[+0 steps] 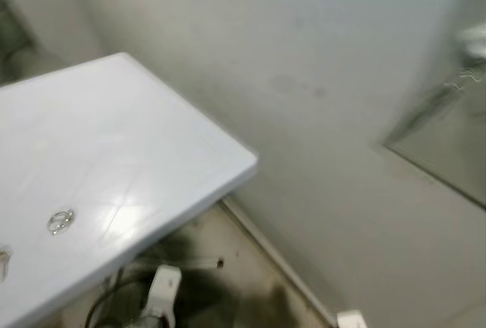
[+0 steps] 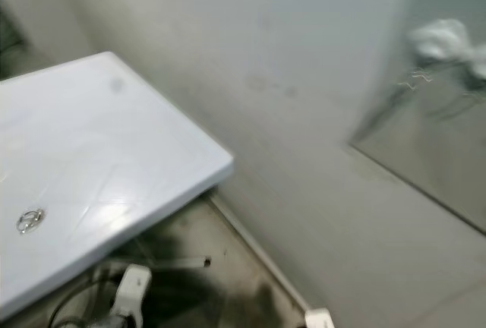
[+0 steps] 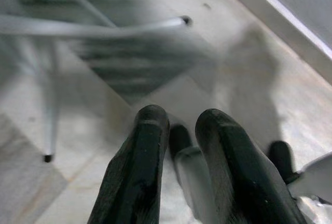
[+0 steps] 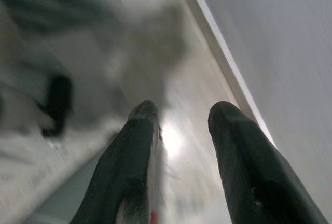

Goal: Hang keys on a hook

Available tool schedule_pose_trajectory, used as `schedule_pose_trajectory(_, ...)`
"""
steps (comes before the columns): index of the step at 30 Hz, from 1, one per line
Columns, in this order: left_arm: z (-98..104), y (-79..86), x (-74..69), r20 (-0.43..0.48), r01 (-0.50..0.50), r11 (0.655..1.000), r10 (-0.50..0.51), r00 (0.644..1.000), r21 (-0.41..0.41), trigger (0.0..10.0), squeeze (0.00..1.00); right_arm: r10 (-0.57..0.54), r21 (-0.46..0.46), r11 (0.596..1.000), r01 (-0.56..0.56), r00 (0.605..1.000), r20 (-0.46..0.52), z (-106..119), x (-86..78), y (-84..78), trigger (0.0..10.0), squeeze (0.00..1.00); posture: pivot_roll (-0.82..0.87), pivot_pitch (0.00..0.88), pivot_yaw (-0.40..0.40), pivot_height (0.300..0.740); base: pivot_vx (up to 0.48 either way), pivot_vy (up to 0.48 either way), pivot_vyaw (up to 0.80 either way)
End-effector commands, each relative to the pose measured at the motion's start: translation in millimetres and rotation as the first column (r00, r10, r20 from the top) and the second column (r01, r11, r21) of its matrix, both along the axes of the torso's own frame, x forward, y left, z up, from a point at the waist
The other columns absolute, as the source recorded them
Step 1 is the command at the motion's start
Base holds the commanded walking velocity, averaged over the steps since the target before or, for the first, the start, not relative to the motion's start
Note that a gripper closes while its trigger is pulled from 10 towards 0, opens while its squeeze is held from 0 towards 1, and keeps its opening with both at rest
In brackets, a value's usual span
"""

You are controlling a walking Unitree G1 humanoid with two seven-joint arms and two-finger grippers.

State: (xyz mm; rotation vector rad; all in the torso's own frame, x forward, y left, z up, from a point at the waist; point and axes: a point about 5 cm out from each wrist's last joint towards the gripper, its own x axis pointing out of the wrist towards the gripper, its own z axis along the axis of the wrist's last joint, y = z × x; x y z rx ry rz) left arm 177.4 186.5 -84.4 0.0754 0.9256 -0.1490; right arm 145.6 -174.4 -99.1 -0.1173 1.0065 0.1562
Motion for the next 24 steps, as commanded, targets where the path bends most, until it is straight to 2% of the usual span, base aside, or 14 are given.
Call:
schedule_pose_trajectory(1, 3.3, -9.4, 8.5, 0.033, 0.006, 1.0, -0.005, 0.999, -0.02, 10.0, 0.0, 0.004, -0.026, 1.0, -0.005, 0.999, -0.034, -2.9, -9.6, -8.2, 10.0, 0.0, -0.11, 0.0, 0.005, 0.74, 0.0, 0.0, 0.79)
schedule_pose_trajectory(10, 4.4, -8.5, 10.3, 0.042, -0.001, 1.0, 0.002, 0.999, -0.021, 10.0, 0.0, 0.017, -0.029, 0.999, -0.018, 0.999, -0.031, -2.0, -6.9, -7.9, 10.0, 0.0, -0.1, 0.0, 0.002, 0.74, 0.0, 0.0, 0.79)
schedule_pose_trajectory(24, 3.7, -8.5, 8.7, 0.04, -0.006, 1.0, 0.007, 0.999, -0.028, 10.0, 0.0, 0.017, -0.028, 0.999, -0.018, 0.999, -0.044, -3.6, -11.8, -8.5, 10.0, 0.0, -0.1, 0.0, 0.003, 0.74, 0.0, 0.0, 0.79)
